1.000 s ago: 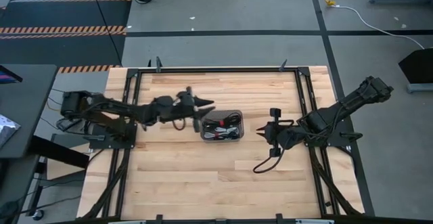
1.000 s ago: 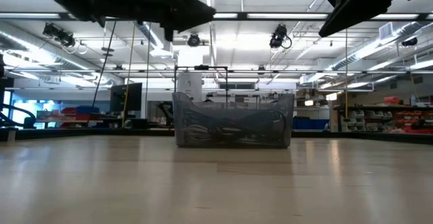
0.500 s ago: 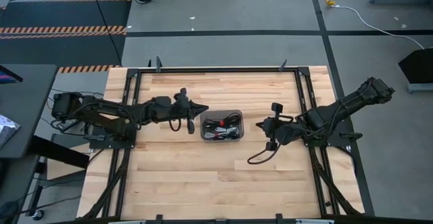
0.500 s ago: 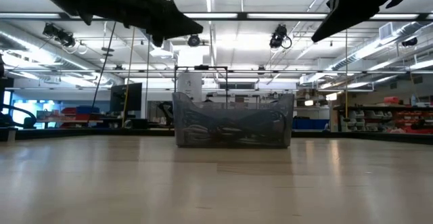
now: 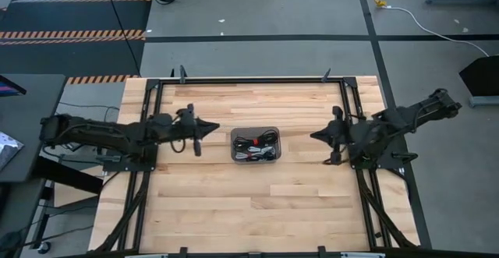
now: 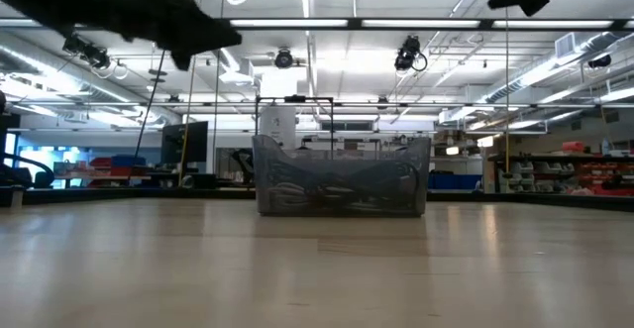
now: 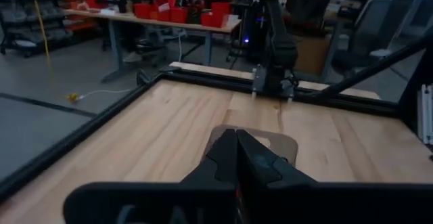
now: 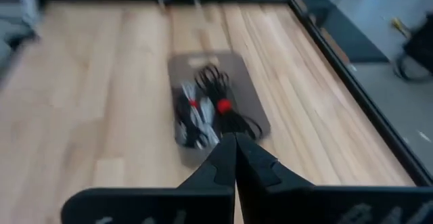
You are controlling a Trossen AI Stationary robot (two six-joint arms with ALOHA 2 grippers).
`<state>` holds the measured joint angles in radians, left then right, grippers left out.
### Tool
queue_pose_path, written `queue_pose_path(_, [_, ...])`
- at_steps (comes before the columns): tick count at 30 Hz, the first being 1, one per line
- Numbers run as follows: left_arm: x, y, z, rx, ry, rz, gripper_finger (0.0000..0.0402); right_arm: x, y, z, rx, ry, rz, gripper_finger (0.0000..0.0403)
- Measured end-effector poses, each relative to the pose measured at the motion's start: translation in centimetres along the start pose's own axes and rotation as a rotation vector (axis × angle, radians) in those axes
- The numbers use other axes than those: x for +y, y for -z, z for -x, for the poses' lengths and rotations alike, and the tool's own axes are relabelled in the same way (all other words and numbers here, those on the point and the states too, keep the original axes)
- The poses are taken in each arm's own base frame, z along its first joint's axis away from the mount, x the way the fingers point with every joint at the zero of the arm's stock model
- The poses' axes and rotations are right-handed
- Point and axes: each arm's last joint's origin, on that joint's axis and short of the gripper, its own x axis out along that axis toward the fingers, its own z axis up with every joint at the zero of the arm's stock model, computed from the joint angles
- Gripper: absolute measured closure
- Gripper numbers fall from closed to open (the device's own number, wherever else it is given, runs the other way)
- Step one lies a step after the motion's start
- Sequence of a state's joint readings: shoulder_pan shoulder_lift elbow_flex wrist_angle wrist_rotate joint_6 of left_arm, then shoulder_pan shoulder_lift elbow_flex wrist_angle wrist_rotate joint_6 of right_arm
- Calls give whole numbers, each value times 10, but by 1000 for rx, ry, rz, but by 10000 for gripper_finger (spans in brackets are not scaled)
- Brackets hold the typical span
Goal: Pick and place USB-C Cables
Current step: Return to Home Position
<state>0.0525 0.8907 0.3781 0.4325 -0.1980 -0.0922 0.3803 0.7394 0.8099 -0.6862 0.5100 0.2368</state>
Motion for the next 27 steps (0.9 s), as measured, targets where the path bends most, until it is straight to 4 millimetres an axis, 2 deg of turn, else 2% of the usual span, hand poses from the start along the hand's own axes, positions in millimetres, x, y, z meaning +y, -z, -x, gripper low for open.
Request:
queue_pose_path(2, [2,10,9,-13,11,21,398,-1,3,5,-54,-31,0,398])
queue_pose_path(7, [7,28,28,-68,38,77,396,-7,26,6,-109,-50,-43,398])
queue_pose_path(9, [8,30,34,-93,58,92,396,-12,35,10,-154,-62,-86,398])
queue_pose_path(13, [10,32,44,-119,82,101,395,-21,45,21,-354,-107,-152,397])
queue_pose_path(18, [11,33,51,-96,80,97,394,-32,66,31,-549,-125,-211,397])
queue_pose_path(22, [12,33,53,-90,78,77,394,-34,84,27,-670,-137,-253,396])
queue_pose_path(27, [12,36,53,-55,81,69,394,-27,93,12,-669,-149,-196,396])
